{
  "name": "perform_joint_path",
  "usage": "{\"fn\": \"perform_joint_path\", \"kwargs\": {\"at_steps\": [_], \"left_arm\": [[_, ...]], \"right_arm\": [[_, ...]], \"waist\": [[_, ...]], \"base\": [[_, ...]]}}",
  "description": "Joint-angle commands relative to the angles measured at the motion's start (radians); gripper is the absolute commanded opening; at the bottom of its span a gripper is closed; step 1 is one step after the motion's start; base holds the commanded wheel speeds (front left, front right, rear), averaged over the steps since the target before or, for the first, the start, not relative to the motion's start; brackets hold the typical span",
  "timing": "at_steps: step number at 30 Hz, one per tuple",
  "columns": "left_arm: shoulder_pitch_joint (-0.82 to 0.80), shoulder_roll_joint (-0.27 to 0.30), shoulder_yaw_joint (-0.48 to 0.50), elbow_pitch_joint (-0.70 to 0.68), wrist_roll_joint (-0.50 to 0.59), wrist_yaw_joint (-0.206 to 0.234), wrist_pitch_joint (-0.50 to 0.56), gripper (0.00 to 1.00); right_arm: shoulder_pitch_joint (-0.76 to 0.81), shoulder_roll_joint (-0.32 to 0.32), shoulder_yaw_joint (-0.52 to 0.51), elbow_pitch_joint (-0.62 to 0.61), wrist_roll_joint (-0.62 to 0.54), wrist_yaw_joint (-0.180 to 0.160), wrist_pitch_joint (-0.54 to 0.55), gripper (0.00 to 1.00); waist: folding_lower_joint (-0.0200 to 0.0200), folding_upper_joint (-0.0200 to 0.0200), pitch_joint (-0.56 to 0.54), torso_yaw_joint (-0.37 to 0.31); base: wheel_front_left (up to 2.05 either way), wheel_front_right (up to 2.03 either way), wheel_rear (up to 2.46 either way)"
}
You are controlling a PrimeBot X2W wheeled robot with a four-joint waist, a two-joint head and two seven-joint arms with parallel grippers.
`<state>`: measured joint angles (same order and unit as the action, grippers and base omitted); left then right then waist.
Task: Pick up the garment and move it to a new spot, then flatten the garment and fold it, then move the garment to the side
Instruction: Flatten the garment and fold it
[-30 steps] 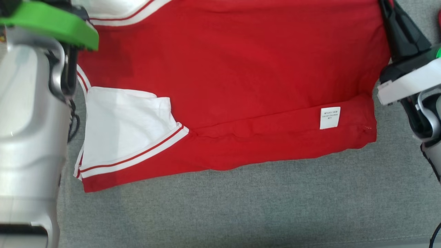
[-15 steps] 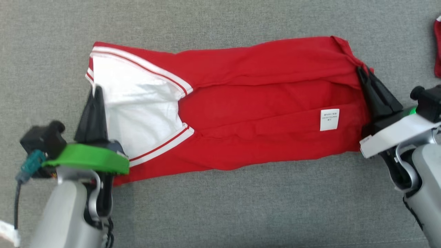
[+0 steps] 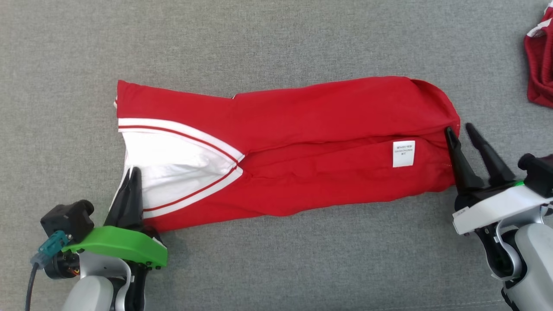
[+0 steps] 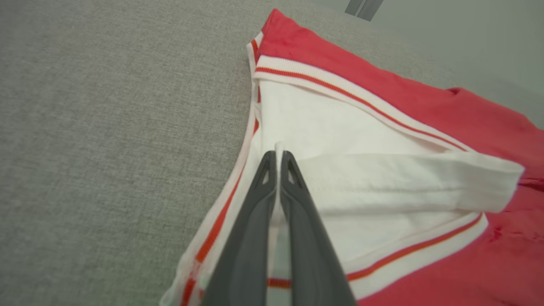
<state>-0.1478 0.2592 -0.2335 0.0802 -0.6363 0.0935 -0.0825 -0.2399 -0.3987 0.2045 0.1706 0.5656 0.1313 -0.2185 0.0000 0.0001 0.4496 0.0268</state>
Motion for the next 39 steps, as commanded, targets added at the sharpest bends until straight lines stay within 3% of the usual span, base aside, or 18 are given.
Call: {"fn": "perform_joint_path", "kwargs": {"at_steps": [1, 9, 15, 25, 39], "left_arm": [[0.015, 0.005, -0.003, -0.005, 0.013, 0.009, -0.009, 1.00], [-0.008, 0.021, 0.014, -0.077, 0.161, 0.115, -0.137, 1.00], [-0.007, 0.003, -0.003, -0.162, 0.264, 0.161, -0.173, 1.00], [0.066, -0.005, -0.034, -0.167, 0.297, 0.183, -0.176, 1.00], [0.023, -0.004, -0.040, -0.175, 0.304, 0.179, -0.179, 1.00]], "right_arm": [[0.017, 0.009, -0.014, -0.013, -0.007, -0.001, -0.014, 1.00], [0.099, 0.088, -0.149, -0.156, -0.145, -0.001, -0.038, 1.00], [0.139, 0.173, -0.215, -0.262, -0.248, -0.001, 0.009, 1.00], [0.222, 0.240, -0.219, -0.336, -0.300, -0.001, 0.078, 1.00], [0.222, 0.230, -0.242, -0.327, -0.294, -0.001, 0.119, 1.00]], "waist": [[0.0000, -0.0001, -0.006, 0.000], [0.0000, -0.0001, -0.037, 0.002], [0.0000, -0.0001, -0.081, -0.013], [0.0000, -0.0001, -0.138, -0.027], [0.0000, -0.0001, -0.110, -0.009]], "base": [[0.00, 0.00, 0.00], [0.00, 0.00, 0.00], [0.00, 0.00, 0.00], [0.00, 0.00, 0.00], [0.00, 0.00, 0.00]]}}
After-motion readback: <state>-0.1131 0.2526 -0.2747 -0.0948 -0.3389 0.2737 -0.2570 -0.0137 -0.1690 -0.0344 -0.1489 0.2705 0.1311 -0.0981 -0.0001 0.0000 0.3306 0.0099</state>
